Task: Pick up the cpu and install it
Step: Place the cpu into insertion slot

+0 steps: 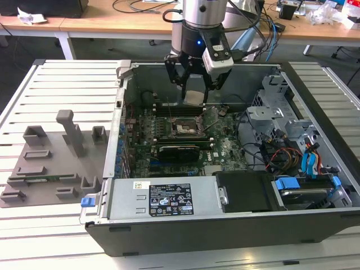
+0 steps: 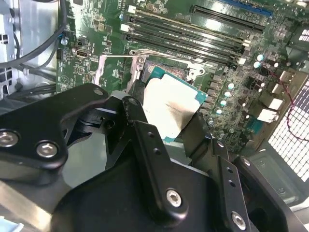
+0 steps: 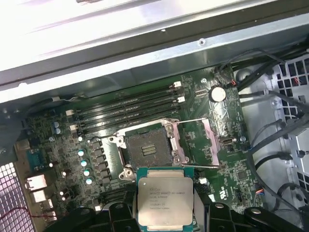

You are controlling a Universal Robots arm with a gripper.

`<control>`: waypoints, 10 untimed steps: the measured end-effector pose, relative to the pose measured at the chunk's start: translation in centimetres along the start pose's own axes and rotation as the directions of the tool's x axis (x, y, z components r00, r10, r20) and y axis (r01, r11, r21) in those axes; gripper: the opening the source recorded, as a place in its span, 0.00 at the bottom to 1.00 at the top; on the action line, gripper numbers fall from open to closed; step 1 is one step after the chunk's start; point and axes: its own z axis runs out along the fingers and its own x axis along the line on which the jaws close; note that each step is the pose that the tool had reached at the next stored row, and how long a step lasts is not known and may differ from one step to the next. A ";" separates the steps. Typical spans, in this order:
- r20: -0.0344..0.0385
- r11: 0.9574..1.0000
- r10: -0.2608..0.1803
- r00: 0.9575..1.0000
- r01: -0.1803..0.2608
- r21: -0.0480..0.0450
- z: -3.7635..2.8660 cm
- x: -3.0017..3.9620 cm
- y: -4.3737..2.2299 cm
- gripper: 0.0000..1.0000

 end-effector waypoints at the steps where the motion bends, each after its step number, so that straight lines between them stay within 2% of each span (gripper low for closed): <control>1: -0.001 1.000 0.020 1.000 -0.020 0.001 0.00 0.00 0.00 0.55; 5: -0.003 0.997 0.080 0.997 -0.080 0.003 0.01 0.00 0.00 0.55; 10: -0.005 0.991 0.137 0.991 -0.137 0.005 0.01 0.00 0.00 0.55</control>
